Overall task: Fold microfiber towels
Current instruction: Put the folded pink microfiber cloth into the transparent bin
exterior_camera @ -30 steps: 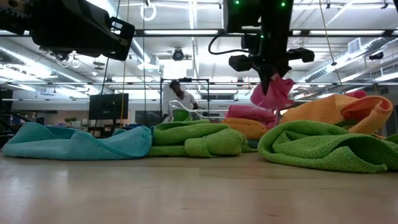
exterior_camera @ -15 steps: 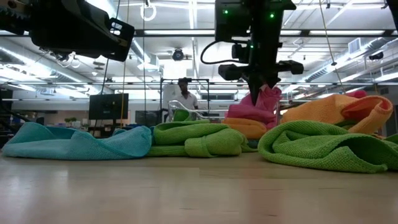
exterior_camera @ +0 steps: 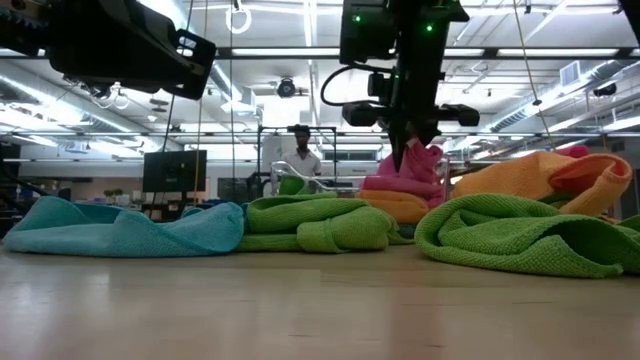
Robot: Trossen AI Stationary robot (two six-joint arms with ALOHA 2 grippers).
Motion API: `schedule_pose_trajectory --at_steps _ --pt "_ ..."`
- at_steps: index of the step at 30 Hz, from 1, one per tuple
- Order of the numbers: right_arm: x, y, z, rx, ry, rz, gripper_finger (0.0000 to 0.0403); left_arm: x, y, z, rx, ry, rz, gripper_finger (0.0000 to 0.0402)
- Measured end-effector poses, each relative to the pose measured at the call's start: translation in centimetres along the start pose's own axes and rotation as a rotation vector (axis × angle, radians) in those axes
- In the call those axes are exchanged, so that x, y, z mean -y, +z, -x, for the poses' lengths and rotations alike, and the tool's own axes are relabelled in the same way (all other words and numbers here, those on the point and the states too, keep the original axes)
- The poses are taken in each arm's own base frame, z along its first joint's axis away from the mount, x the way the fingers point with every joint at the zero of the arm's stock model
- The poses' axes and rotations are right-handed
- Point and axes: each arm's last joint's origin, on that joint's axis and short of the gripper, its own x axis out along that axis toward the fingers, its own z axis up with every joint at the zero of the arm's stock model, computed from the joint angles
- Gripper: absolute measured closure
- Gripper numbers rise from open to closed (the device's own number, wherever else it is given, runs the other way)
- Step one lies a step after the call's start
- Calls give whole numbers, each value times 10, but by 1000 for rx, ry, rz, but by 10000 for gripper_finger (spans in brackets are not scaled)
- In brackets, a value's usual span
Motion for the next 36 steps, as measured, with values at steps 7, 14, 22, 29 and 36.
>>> schedule_pose_trajectory --at_steps 7,14,22,29,36 --pt "-8 -3 -7 3 34 41 331 0 0 0 3 0 5 376" --pt "-15 -3 -8 -14 94 59 238 0 0 0 2 0 5 383" --pt "-1 13 18 -13 136 31 162 0 0 0 -4 0 12 373" --pt "9 28 36 200 112 -18 151 0 -1 0 -9 -1 15 379" --pt "5 21 19 332 77 -6 152 0 -2 0 -17 -1 32 374"
